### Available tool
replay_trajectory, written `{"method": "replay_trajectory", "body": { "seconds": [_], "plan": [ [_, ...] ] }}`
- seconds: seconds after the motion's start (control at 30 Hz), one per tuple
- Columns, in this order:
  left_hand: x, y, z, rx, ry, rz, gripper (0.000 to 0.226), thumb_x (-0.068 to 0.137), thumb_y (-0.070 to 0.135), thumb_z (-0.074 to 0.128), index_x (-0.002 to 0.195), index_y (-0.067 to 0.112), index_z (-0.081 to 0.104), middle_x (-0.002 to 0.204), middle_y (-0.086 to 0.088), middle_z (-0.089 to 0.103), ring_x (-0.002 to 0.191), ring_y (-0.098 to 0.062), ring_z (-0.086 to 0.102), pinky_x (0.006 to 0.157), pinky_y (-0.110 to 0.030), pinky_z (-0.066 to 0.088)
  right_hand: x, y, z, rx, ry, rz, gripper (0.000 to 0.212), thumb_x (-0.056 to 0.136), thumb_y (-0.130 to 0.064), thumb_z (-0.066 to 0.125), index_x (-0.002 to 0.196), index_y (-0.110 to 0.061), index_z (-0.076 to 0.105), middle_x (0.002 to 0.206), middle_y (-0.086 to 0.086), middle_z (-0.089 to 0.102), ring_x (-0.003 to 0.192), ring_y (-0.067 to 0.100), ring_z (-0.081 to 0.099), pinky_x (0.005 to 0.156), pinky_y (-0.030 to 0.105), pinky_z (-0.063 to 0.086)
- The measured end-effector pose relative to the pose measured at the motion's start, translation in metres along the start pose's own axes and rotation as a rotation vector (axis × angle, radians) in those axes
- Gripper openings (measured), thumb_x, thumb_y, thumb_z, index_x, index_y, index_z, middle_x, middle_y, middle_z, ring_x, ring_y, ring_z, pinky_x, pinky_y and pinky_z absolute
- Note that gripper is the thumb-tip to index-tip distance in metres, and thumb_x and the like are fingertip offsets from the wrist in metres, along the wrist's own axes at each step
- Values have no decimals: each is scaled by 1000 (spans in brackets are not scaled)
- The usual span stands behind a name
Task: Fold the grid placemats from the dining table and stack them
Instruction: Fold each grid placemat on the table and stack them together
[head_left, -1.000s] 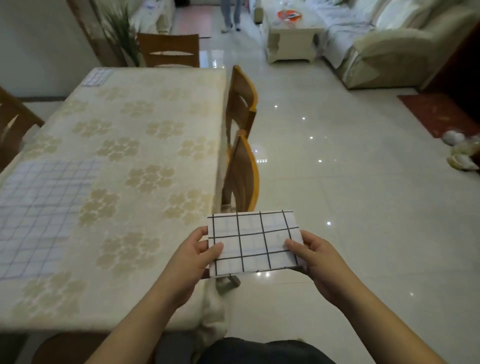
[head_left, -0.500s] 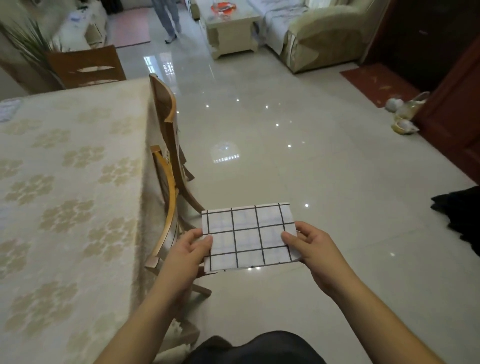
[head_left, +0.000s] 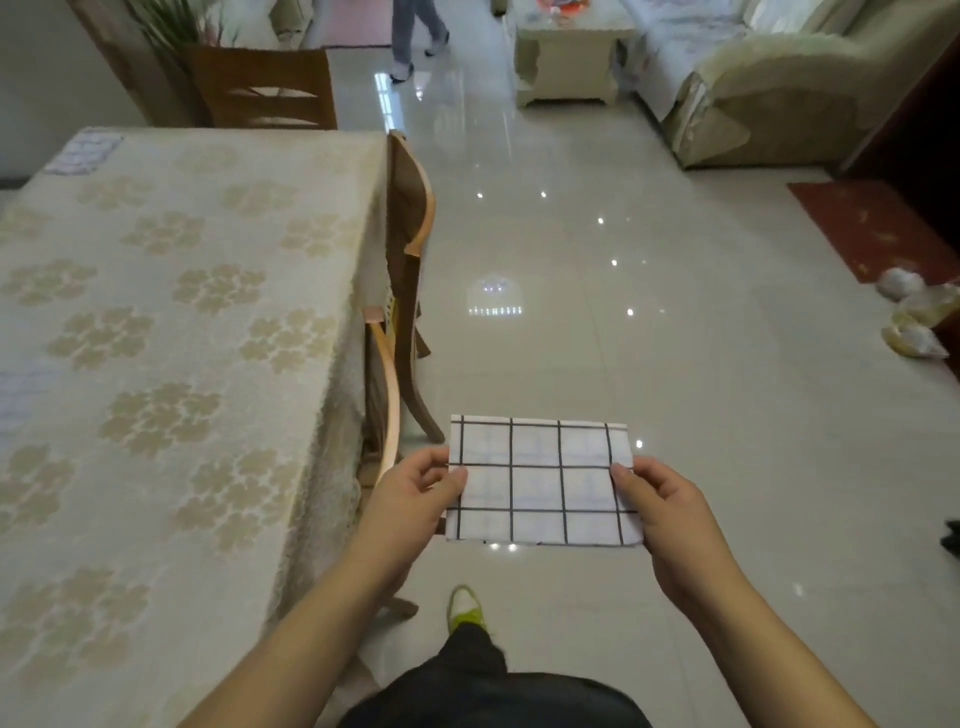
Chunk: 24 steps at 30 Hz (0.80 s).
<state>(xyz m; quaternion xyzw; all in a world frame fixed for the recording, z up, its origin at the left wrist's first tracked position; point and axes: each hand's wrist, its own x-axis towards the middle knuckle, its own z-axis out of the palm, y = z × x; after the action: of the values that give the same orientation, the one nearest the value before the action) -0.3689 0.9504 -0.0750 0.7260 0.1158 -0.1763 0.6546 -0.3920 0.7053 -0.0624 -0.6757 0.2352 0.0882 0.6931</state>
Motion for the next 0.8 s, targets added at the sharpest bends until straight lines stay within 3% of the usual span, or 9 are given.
{"method": "replay_trajectory", "body": {
  "seconds": [0.13, 0.2, 0.27, 0.37, 0.43, 0.57, 0.63, 0.73, 0.8],
  "plan": [
    [45, 26, -12, -18, 8, 38, 8, 95, 26, 59, 100, 22, 64, 75, 3, 70, 70, -21, 63, 79, -40, 54, 40, -36, 14, -33, -22, -28, 15, 96, -16, 57, 100, -9, 70, 90, 10, 76, 78, 18, 71, 70, 32, 52],
    [64, 41, -17, -15, 15, 43, 11, 96, 27, 58, 88, 20, 61, 58, 7, 50, 56, -14, 45, 70, -40, 46, 58, -50, 22, -51, -41, -43, 14, 96, -15, 57, 99, -10, 70, 87, 7, 76, 75, 16, 71, 64, 27, 51],
    [83, 54, -21, 13, 13, 49, 19, 94, 32, 59, 88, 14, 60, 60, -1, 46, 60, -18, 42, 67, -41, 45, 74, -62, 28, -50, -51, -52, 14, 96, -16, 57, 99, -11, 70, 87, 7, 75, 75, 16, 70, 62, 25, 51],
    [107, 69, -24, 35, 2, 52, 31, 87, 45, 61, 100, 17, 63, 87, -19, 66, 75, -32, 60, 81, -52, 55, 98, -75, 32, -38, -59, -56, 14, 96, -16, 58, 99, -11, 70, 87, 10, 75, 77, 20, 70, 66, 29, 52],
    [125, 76, -22, 61, 1, 46, 30, 88, 45, 61, 105, 20, 63, 96, -18, 68, 84, -35, 65, 82, -52, 55, 116, -84, 32, -23, -46, -50, 13, 95, -14, 58, 97, -11, 71, 84, 9, 74, 75, 19, 70, 65, 28, 52],
    [165, 91, -8, 108, -3, 55, 25, 90, 44, 58, 100, 22, 63, 95, -24, 64, 79, -33, 62, 77, -48, 56, 164, -100, 21, -28, -51, -50, 13, 94, -13, 59, 100, -16, 71, 90, 14, 75, 83, 24, 71, 75, 35, 54],
    [189, 100, 4, 84, 9, 20, 23, 89, 46, 58, 101, 28, 64, 94, -19, 69, 88, -37, 67, 82, -52, 58, 192, -110, 13, -34, -68, -64, 15, 95, -12, 59, 106, -17, 68, 89, 11, 75, 83, 23, 72, 70, 31, 55],
    [228, 115, 23, 64, 46, -9, 13, 97, 30, 55, 104, 24, 63, 91, -6, 75, 86, -27, 72, 83, -49, 59, 238, -127, 4, -41, -93, -101, 14, 95, -9, 58, 103, -17, 66, 66, -5, 69, 62, 10, 66, 59, 20, 49],
    [255, 125, 36, 111, 90, -16, 13, 97, 33, 54, 101, 26, 64, 91, -11, 72, 88, -32, 69, 83, -50, 57, 270, -143, -3, -50, -122, -119, 13, 94, -7, 58, 99, -18, 64, 51, -11, 57, 50, 2, 56, 54, 15, 46]
  ]
}}
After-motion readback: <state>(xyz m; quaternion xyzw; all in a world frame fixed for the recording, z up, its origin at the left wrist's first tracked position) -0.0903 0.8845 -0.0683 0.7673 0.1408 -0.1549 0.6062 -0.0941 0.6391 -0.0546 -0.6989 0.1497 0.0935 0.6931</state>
